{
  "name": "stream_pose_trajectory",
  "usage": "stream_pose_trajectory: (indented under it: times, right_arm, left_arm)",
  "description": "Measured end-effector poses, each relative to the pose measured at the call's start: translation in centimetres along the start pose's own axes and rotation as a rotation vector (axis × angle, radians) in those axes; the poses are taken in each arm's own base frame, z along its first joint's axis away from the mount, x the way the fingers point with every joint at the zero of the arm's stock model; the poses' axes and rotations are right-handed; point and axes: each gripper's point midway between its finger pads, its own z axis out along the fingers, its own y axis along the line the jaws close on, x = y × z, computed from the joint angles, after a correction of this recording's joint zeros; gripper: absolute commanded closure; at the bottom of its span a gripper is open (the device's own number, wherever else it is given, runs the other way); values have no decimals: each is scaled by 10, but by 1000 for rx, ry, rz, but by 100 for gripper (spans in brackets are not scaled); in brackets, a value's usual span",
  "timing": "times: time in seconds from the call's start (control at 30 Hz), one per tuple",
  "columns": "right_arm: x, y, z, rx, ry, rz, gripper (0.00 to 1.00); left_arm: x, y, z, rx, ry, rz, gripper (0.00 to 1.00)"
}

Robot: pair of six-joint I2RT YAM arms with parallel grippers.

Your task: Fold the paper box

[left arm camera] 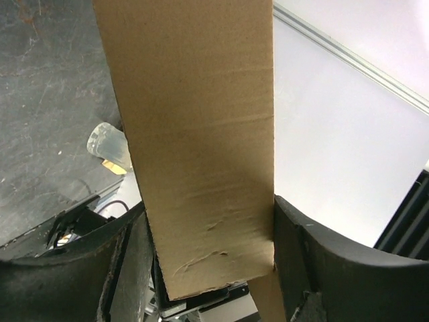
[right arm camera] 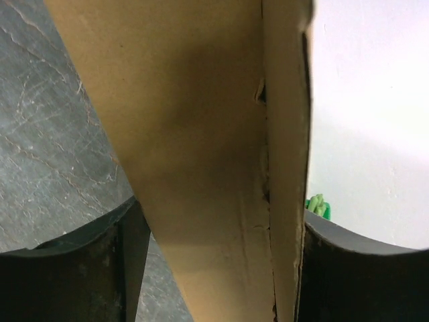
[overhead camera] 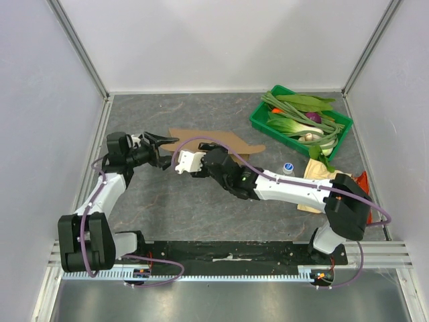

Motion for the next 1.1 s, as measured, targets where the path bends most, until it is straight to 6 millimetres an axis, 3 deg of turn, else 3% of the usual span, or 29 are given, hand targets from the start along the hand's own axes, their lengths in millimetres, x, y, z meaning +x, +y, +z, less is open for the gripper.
stream_pose_trajectory:
  times: [0.07, 0.1, 0.2, 0.3, 0.5, 0.73, 0.87, 1.1]
  right_arm:
    - [1, 2, -2, 2, 14, -24, 47]
    - [1, 4, -3, 0, 18, -33, 49]
    - [1, 8, -5, -12, 24, -47, 55]
    - [-1, 10, -7, -33, 30, -40, 59]
    - [-2, 9, -22, -156, 92, -57, 60]
    - [-15, 14, -37, -394, 135, -25, 59]
    - [-14, 29, -28, -530, 183, 4, 57]
    - [-16, 33, -19, -587, 223, -9, 52]
  left_arm:
    - [1, 4, -2, 20, 4, -11, 60]
    - [1, 6, -3, 29, 6, -18, 38]
    - [0, 11, -7, 44, 8, -26, 21]
    - [-2, 11, -14, 60, 10, -15, 15]
    - [-34, 3, -52, 110, -184, 129, 11]
    - [-76, 7, -83, -40, -459, 339, 16]
    - [-79, 8, -93, -108, -522, 453, 20]
    - [-58, 1, -107, -135, -586, 693, 24]
